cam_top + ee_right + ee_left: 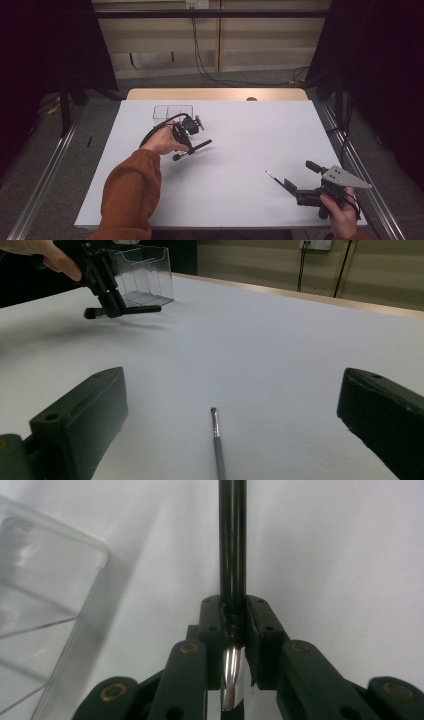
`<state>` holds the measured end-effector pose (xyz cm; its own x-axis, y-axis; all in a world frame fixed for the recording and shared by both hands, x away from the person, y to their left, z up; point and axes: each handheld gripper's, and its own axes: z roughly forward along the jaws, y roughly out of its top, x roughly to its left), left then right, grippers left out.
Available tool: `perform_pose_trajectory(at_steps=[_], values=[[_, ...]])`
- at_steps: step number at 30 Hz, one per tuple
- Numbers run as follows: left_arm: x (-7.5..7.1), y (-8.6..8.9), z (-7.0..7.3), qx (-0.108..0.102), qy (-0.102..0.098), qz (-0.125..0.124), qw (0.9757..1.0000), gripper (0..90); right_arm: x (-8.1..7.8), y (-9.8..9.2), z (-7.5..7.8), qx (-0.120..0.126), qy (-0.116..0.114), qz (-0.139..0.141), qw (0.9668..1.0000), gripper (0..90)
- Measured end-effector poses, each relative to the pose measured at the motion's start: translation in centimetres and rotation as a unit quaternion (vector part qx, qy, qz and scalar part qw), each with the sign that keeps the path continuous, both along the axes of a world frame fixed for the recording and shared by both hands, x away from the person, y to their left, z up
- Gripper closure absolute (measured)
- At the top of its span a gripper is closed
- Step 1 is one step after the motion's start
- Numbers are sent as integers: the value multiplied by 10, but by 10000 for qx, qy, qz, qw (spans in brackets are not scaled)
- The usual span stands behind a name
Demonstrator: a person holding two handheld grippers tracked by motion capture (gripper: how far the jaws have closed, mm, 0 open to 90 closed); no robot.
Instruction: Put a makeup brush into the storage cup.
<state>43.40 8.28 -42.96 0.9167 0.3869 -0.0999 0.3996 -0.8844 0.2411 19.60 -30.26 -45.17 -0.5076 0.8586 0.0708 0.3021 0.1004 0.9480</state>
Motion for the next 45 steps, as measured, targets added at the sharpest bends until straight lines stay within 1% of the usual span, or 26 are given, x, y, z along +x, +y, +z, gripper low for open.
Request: perform_pose_trajectory(at_steps=[2,3,6,8,11,12,13,14,15,17,18,20,22,24,25,26,30,31,34,35,39,41,42,43,44,45], values=[[0,4,4,-126,-24,82,9999,792,0,0,0,2,3,1,10000,0],[0,6,5,-261,30,132,9996,792,0,0,0,4,0,-3,10000,0],[-2,12,9,-481,39,206,9986,792,0,0,0,2,1,-1,10000,0],[-3,16,13,-659,-35,274,9974,792,0,0,0,-2,-3,2,10000,0],[-4,23,16,-821,-92,368,9959,792,0,0,0,-5,-2,-2,10000,0],[-6,25,17,-878,-156,417,9951,791,0,0,0,5,-1,-8,10000,0],[-7,26,17,-966,-152,434,9943,791,0,0,0,7,1,-5,10000,0],[-8,28,18,-1012,-129,376,9941,791,0,0,0,-6,-3,3,10000,0],[-10,29,18,-1075,-200,420,9931,790,0,0,0,-6,-4,2,10000,0],[-12,33,18,-1262,-241,467,9906,790,0,0,0,-2,-2,-2,10000,0],[-12,36,19,-1300,-292,461,9900,791,0,0,0,2,3,-6,10000,0],[-13,42,18,-1507,-317,569,9864,791,0,0,0,12,2,-13,10000,0],[-15,47,18,-1733,-339,708,9817,790,0,0,0,5,-2,-10,10000,0],[-17,51,16,-1874,-456,753,9783,791,0,0,0,6,-4,-15,10000,0],[-18,53,15,-1885,-550,736,9778,791,0,0,0,13,-1,-12,10000,0],[-20,54,14,-1994,-541,800,9752,791,0,0,0,7,-7,-12,10000,0],[-23,57,15,-2176,-634,897,9698,790,0,0,0,19,-1,-40,10000,0],[-23,57,14,-2200,-718,912,9686,790,0,0,0,21,-1,-46,10000,0],[-25,59,14,-2349,-841,981,9634,790,0,0,0,13,-11,-41,10000,0],[-26,60,13,-2445,-864,984,9608,790,0,0,0,15,-9,-41,10000,0],[-33,60,12,-2607,-1004,1008,9549,791,0,0,0,15,-5,-38,10000,0],[-37,61,13,-2710,-1126,1052,9502,790,0,0,0,18,-4,-29,10000,0],[-39,61,13,-2791,-1215,1088,9463,790,0,0,0,21,-3,-30,10000,0],[-42,62,13,-2832,-1279,1107,9440,790,0,0,0,22,-2,-34,10000,0],[-43,62,14,-2894,-1277,1137,9418,791,0,0,0,21,-1,-35,10000,0],[-46,64,13,-2982,-1335,1182,9377,791,0,0,0,24,-1,-41,10000,0]])
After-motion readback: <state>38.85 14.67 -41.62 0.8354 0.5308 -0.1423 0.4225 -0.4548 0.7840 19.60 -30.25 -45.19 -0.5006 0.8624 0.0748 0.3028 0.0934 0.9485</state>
